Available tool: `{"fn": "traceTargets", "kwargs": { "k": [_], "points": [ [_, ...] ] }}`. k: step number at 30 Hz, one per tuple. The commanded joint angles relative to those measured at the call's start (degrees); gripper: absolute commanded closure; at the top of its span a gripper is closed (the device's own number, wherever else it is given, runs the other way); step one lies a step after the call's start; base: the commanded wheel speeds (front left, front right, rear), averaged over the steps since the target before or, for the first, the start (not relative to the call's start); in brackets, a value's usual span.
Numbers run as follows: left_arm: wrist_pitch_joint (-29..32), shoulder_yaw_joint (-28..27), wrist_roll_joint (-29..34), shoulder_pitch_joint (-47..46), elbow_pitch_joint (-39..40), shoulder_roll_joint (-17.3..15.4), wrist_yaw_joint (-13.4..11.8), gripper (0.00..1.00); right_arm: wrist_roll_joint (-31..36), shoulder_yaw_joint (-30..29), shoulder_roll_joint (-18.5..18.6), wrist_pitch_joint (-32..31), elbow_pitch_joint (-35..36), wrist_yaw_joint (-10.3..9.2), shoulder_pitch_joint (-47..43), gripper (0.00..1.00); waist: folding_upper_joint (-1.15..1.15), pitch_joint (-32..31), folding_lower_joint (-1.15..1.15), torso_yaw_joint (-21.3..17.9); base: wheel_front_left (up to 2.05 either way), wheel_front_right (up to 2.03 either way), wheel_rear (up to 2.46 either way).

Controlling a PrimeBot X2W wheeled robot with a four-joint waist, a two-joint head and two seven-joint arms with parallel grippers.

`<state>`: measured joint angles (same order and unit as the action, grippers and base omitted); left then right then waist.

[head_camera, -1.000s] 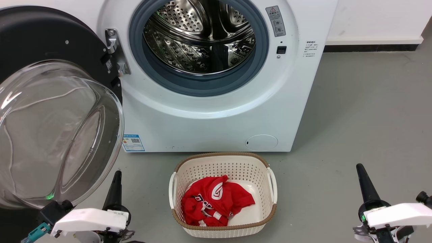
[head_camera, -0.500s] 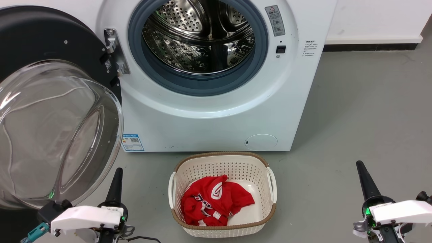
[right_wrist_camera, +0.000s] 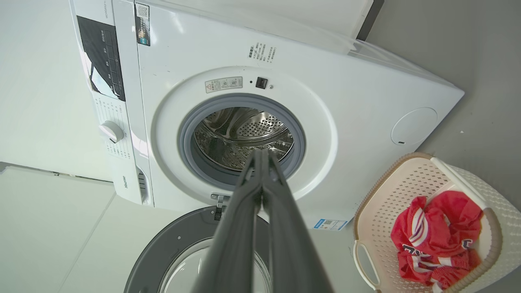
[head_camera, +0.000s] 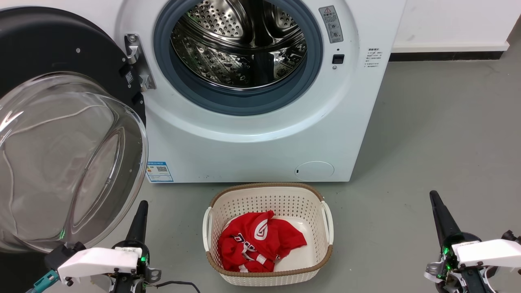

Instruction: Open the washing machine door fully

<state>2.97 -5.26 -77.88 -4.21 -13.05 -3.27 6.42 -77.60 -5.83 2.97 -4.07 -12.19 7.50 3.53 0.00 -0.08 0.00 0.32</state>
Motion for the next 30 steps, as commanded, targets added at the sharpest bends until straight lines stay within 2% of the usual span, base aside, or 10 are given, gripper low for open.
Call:
{"fn": "traceTargets", "kwargs": {
  "k": [1,30],
  "points": [
    [0.36,-0.19,-1.05,-1.33,0.07,0.00,0.32,1.00,-1.28,-0.13,0.14,-0.16,0.01,-0.01,1.35,1.00,0.00,0.01,0.00,-0.01,0.00,0.00,0.00],
    [3.49,-1.37,-13.68,-2.19,-1.06,0.43,1.13,1.00,-14.09,-0.57,0.07,-2.33,-1.82,-0.01,2.92,1.00,0.00,0.24,0.00,-0.29,0.00,0.00,0.00]
  ]
}}
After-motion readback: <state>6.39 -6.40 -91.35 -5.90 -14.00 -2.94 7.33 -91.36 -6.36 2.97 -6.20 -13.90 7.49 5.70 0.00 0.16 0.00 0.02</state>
